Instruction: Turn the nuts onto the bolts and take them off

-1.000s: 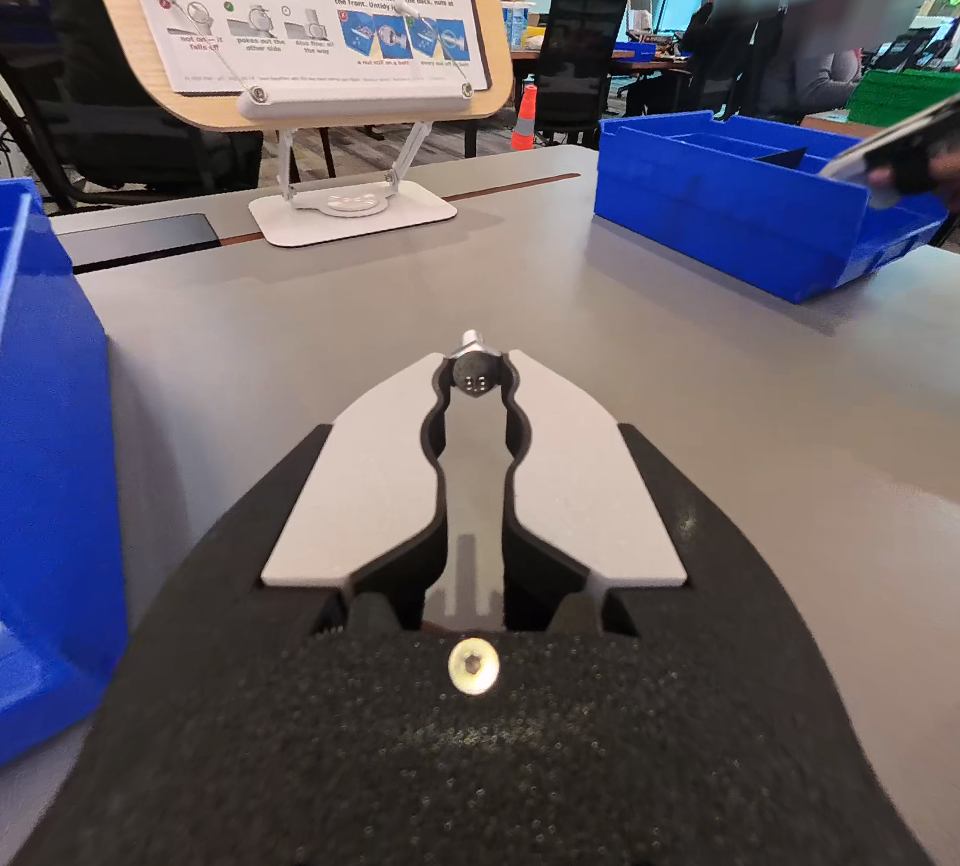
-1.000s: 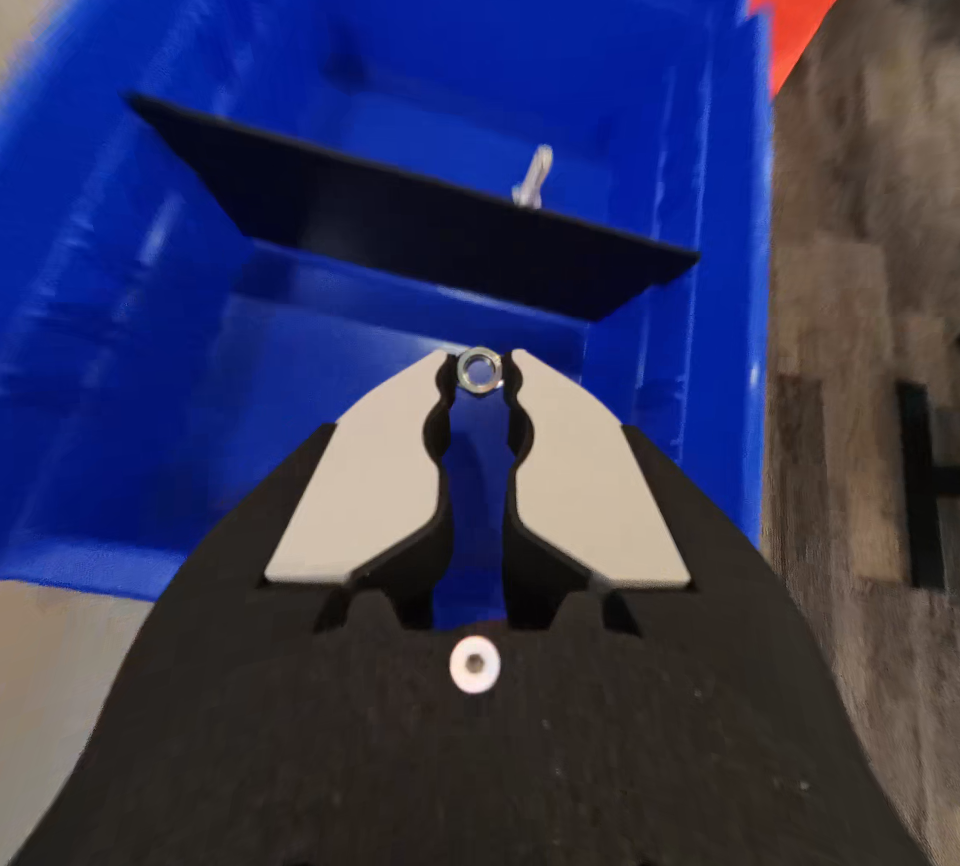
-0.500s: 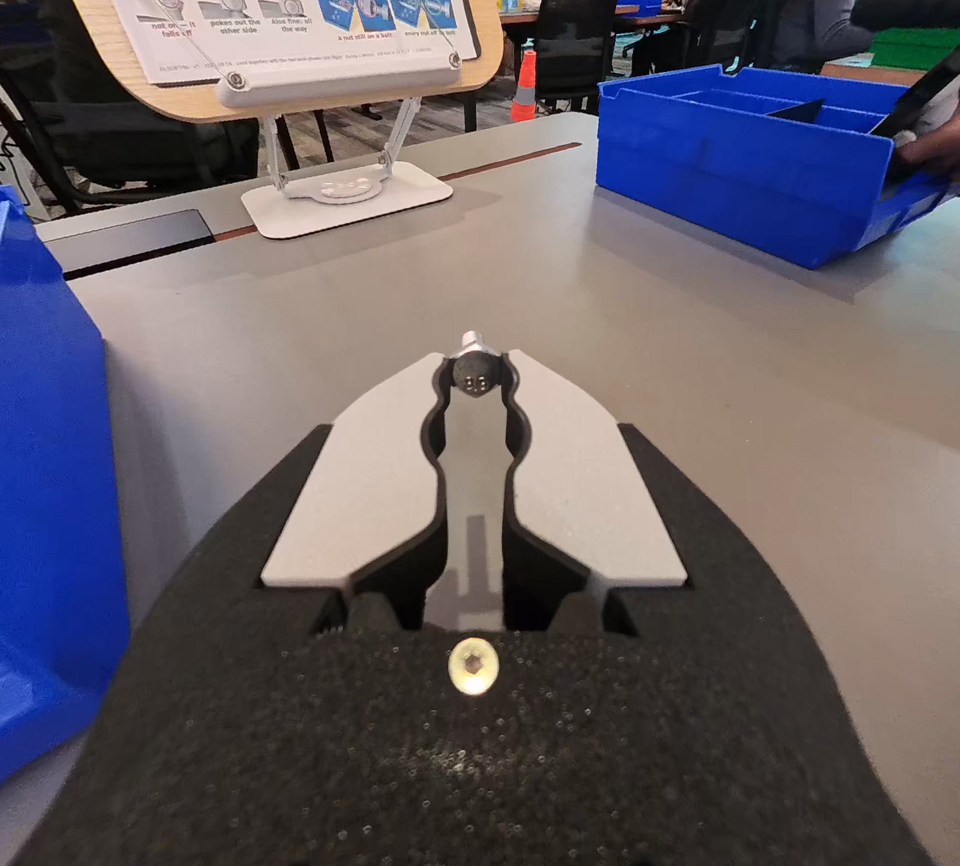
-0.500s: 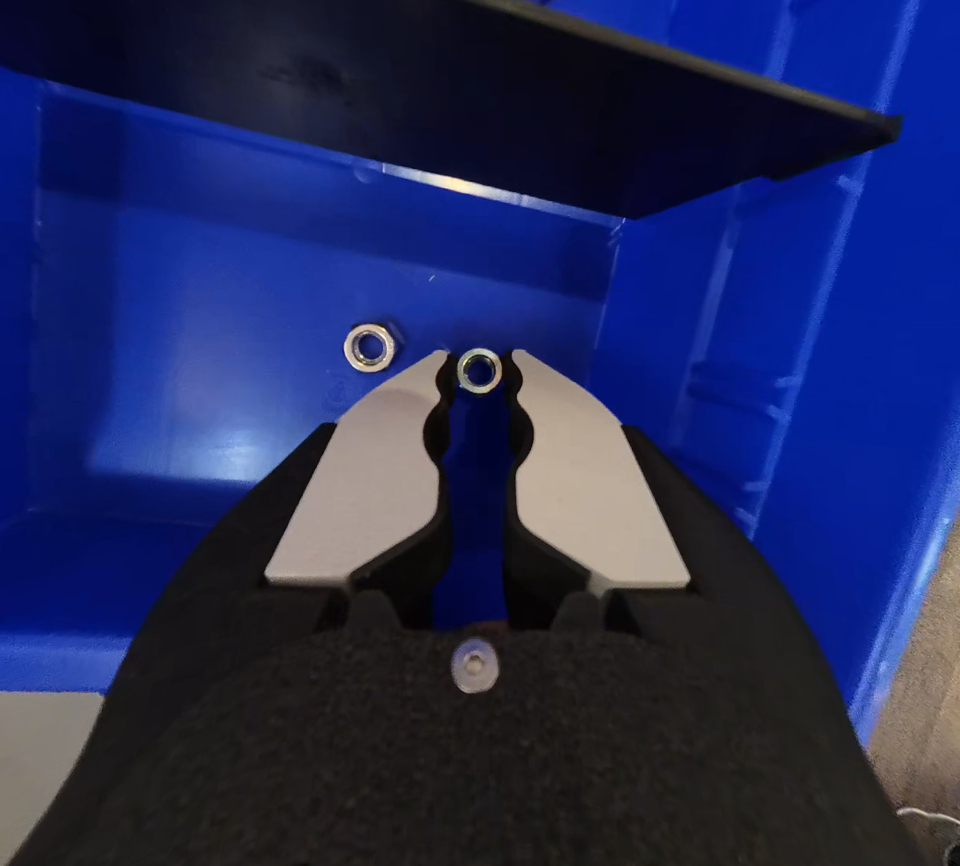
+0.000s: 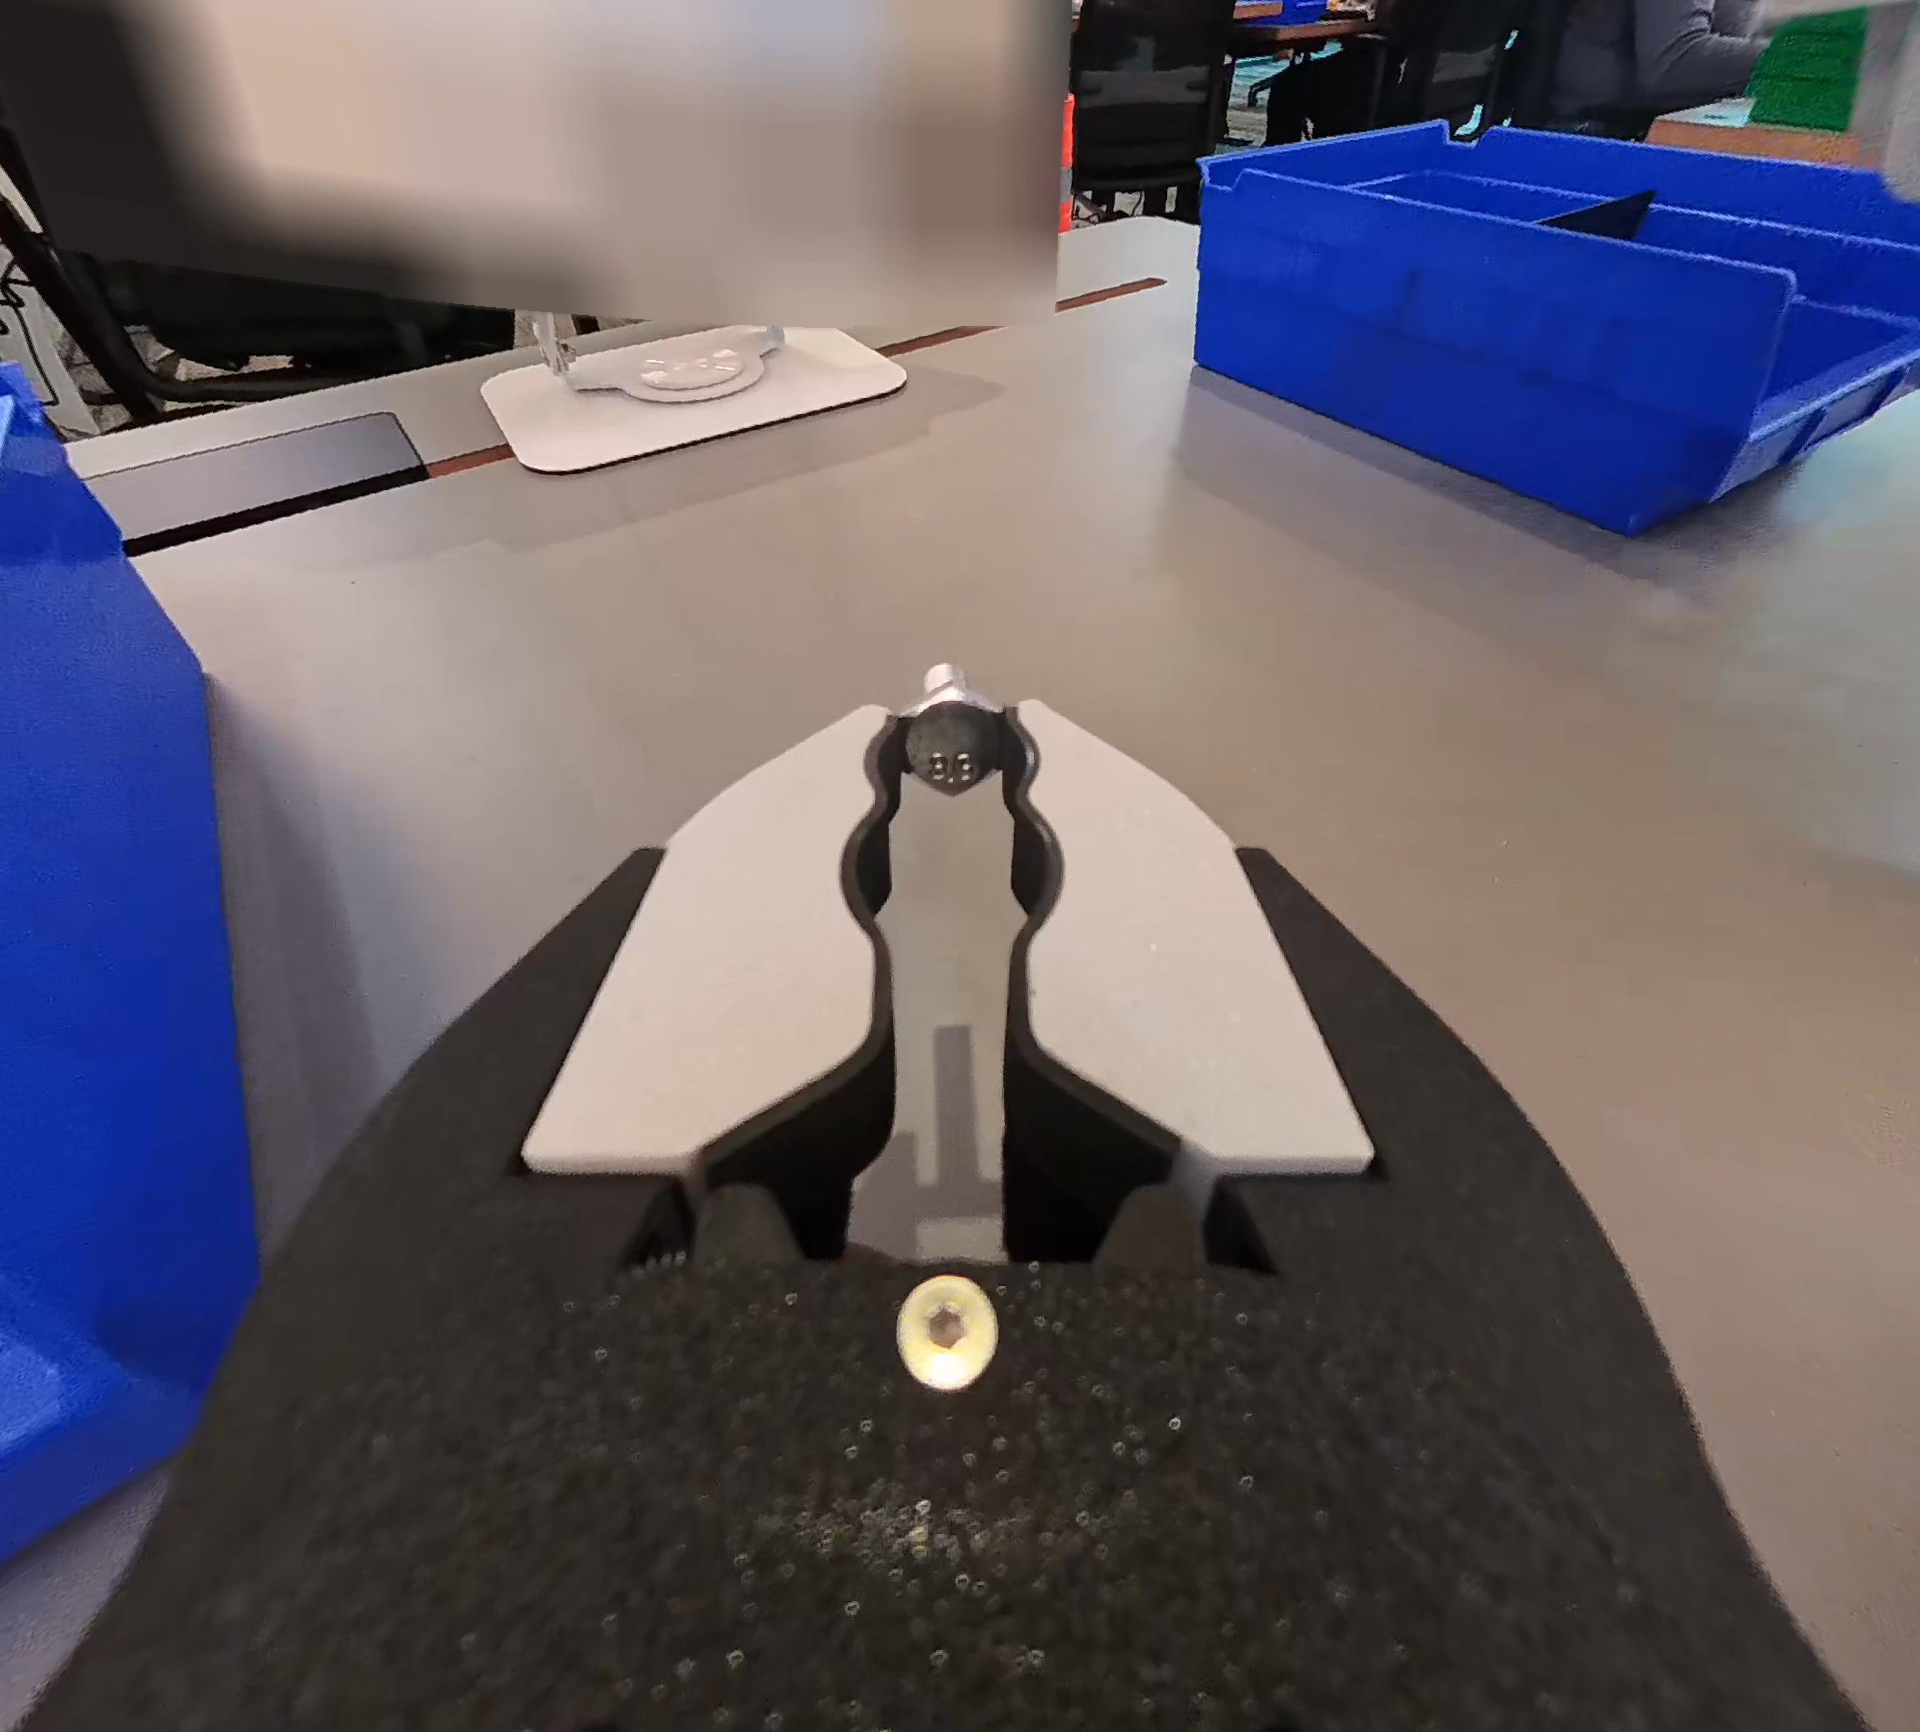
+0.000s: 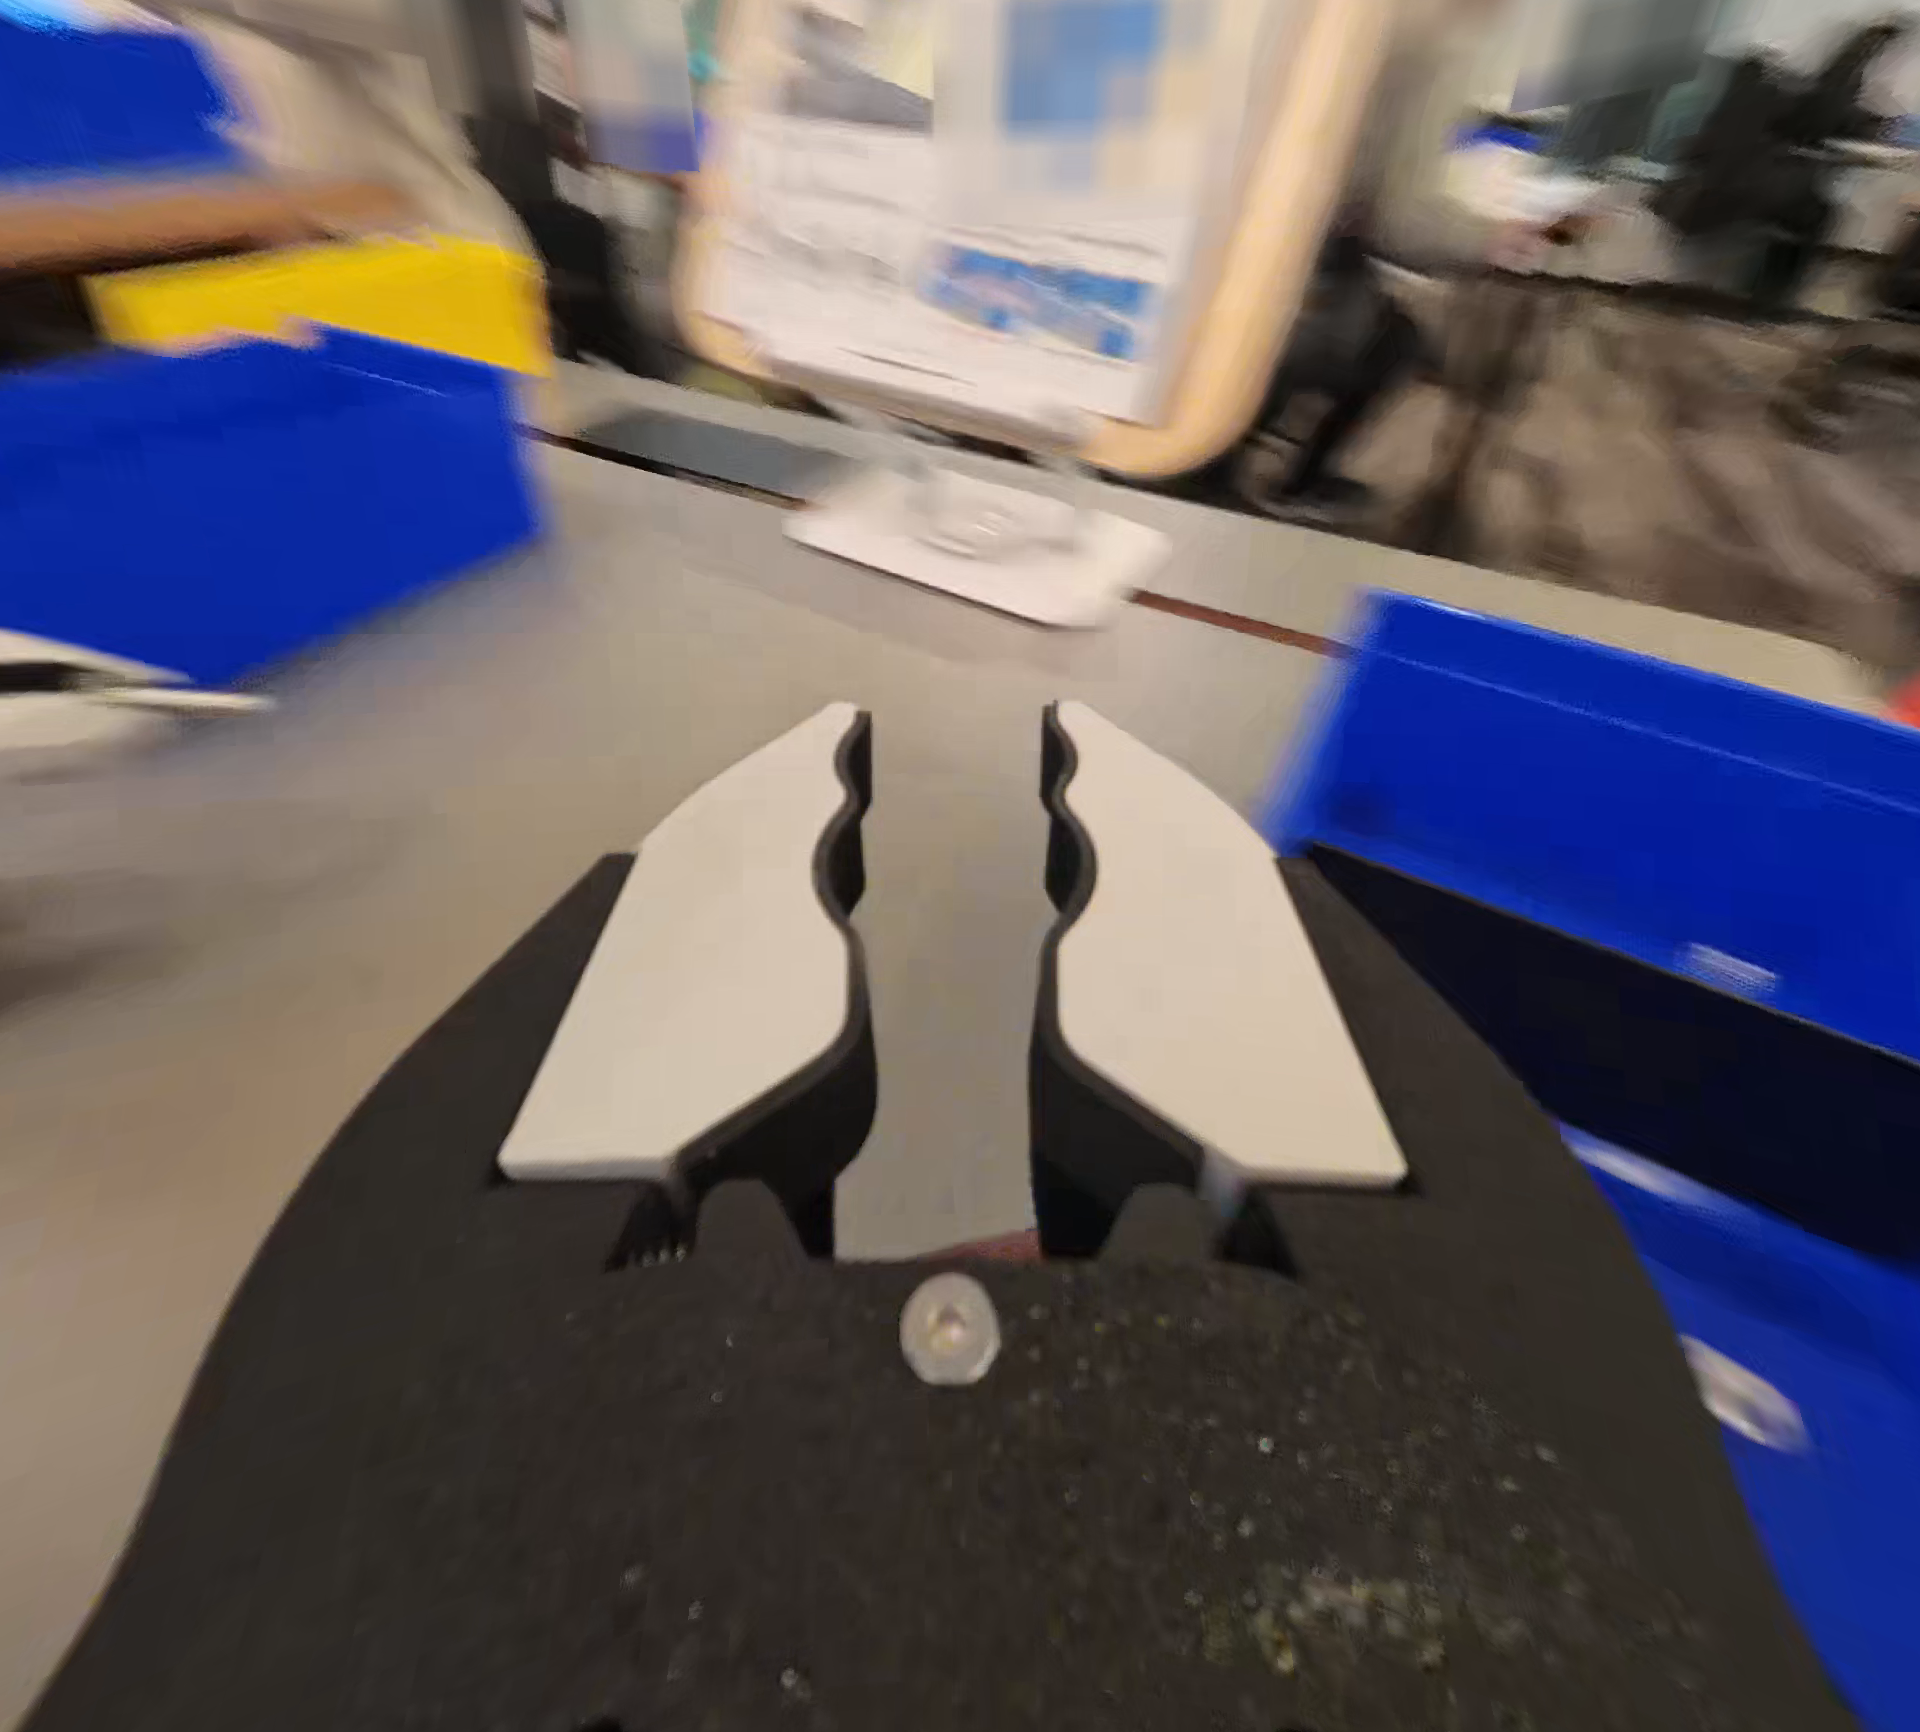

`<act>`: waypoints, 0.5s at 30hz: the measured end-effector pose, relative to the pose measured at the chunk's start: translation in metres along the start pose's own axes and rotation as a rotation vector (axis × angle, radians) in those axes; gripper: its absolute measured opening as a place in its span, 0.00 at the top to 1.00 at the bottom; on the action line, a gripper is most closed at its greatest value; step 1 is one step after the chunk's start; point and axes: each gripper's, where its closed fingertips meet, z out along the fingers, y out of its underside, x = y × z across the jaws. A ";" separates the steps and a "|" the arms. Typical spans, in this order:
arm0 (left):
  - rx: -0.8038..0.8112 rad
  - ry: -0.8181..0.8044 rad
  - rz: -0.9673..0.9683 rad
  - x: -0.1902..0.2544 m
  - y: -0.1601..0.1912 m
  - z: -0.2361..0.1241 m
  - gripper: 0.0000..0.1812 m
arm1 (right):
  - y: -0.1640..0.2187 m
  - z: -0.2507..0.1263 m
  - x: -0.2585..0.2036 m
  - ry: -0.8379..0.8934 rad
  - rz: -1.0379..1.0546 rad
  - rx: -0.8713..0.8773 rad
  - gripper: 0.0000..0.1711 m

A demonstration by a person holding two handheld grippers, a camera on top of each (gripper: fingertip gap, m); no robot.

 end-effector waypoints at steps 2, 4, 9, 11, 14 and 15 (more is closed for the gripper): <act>-0.004 -0.001 0.004 0.000 0.000 0.000 0.90 | 0.000 0.009 -0.070 -0.213 0.055 0.092 0.82; -0.001 -0.002 0.006 0.000 0.000 0.000 0.90 | 0.016 0.019 -0.116 -0.339 0.133 0.096 0.79; 0.003 0.018 -0.001 0.002 -0.001 -0.001 0.90 | 0.044 0.033 -0.151 -0.435 0.209 0.041 0.80; 0.022 0.098 -0.003 0.010 -0.004 -0.002 0.90 | 0.045 0.033 -0.154 -0.474 0.190 0.041 0.80; 0.063 0.442 -0.104 0.041 -0.020 -0.008 0.90 | 0.033 0.025 -0.177 -0.671 0.160 0.081 0.81; 0.061 0.545 -0.146 0.049 -0.028 -0.009 0.90 | 0.031 0.021 -0.187 -0.754 0.155 0.082 0.82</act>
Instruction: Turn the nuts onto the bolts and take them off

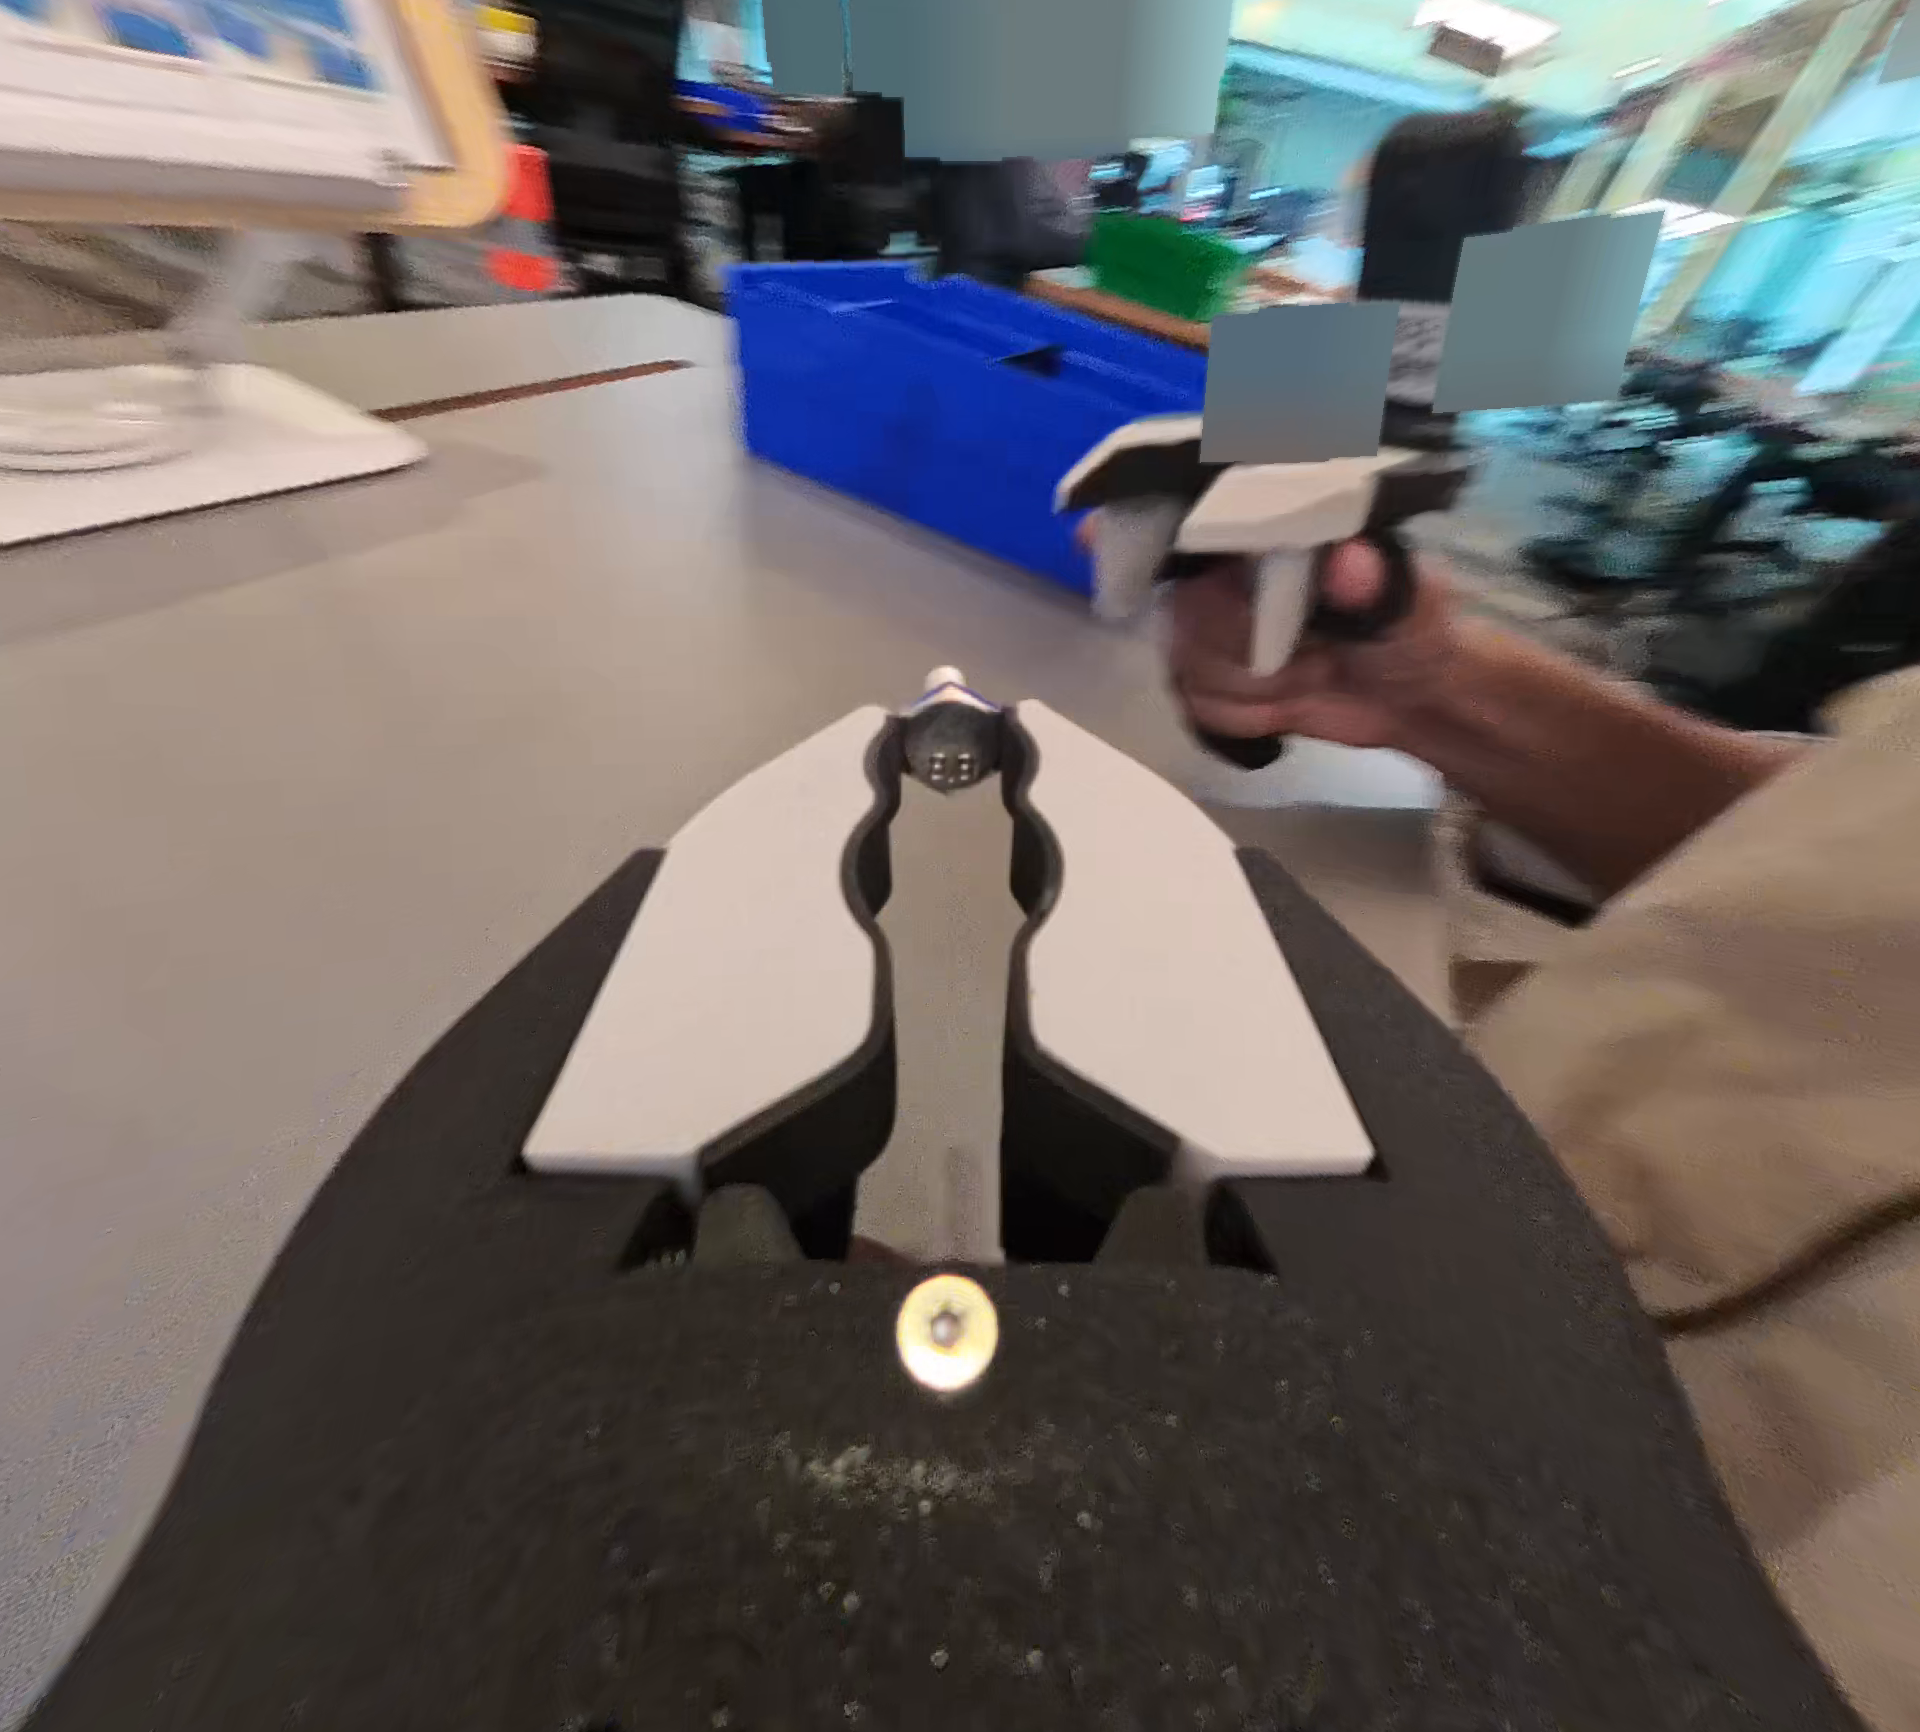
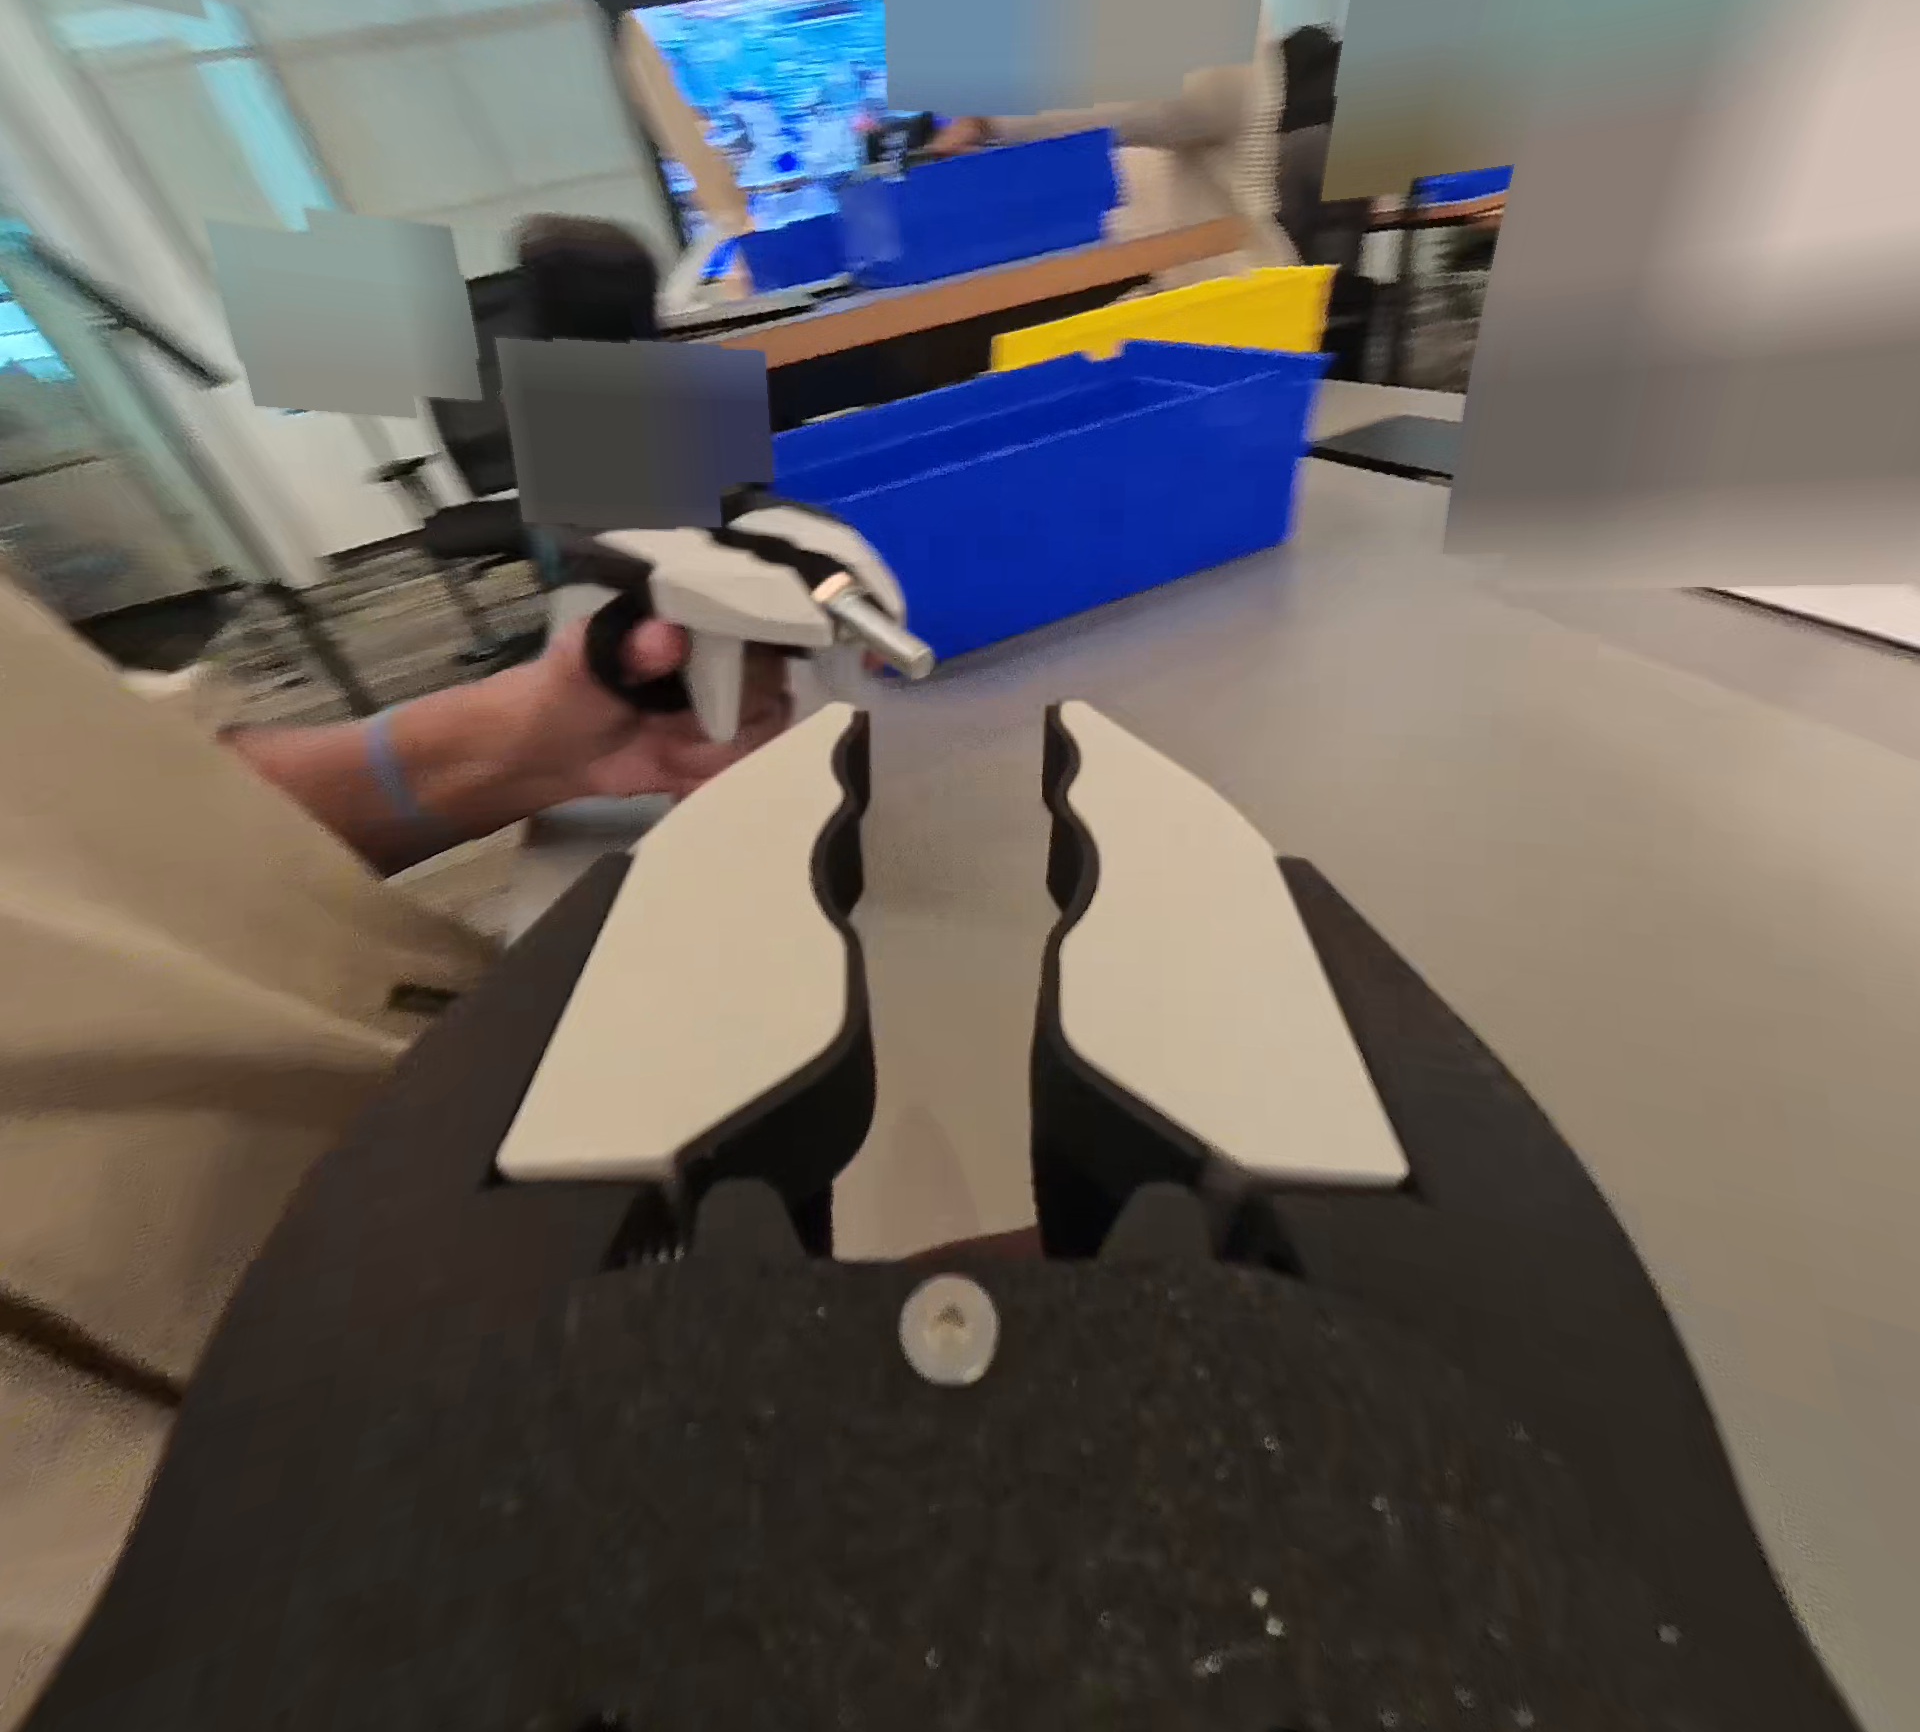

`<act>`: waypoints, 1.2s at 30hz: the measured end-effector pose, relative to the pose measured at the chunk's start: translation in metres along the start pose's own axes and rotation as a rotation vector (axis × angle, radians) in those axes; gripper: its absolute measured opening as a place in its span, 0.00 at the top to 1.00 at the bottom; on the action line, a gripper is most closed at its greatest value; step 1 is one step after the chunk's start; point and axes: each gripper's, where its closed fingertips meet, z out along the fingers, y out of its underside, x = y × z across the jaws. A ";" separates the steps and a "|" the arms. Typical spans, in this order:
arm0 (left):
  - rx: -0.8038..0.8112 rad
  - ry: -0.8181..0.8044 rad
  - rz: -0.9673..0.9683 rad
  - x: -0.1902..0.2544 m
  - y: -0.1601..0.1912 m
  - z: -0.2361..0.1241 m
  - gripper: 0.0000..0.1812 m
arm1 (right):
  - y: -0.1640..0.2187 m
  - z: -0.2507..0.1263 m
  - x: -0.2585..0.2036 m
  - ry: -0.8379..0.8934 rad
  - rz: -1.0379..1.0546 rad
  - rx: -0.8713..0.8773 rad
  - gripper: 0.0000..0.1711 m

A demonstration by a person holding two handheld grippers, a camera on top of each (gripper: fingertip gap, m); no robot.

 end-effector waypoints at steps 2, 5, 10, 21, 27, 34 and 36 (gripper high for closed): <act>0.001 0.180 -0.038 0.017 -0.014 0.006 0.90 | 0.000 0.009 -0.014 -0.127 0.000 -0.025 0.81; -0.020 0.328 -0.023 0.030 -0.028 0.014 0.90 | 0.000 0.020 -0.023 -0.191 -0.048 -0.056 0.82; -0.097 0.418 0.063 0.042 -0.029 0.026 0.90 | 0.004 0.028 -0.031 -0.233 -0.096 -0.101 0.85; -0.363 0.393 0.274 0.042 0.004 0.043 0.90 | 0.030 0.026 -0.024 -0.193 -0.230 -0.299 0.94; -0.276 0.343 0.248 0.039 -0.010 0.045 0.88 | 0.024 0.026 -0.020 -0.163 -0.261 -0.270 0.94; -0.001 -0.014 0.142 0.001 -0.042 0.018 0.80 | 0.016 0.018 0.001 -0.007 -0.203 -0.176 0.94; 0.038 -0.292 0.115 -0.031 -0.035 0.002 0.82 | 0.014 0.015 0.012 0.085 -0.175 -0.126 0.94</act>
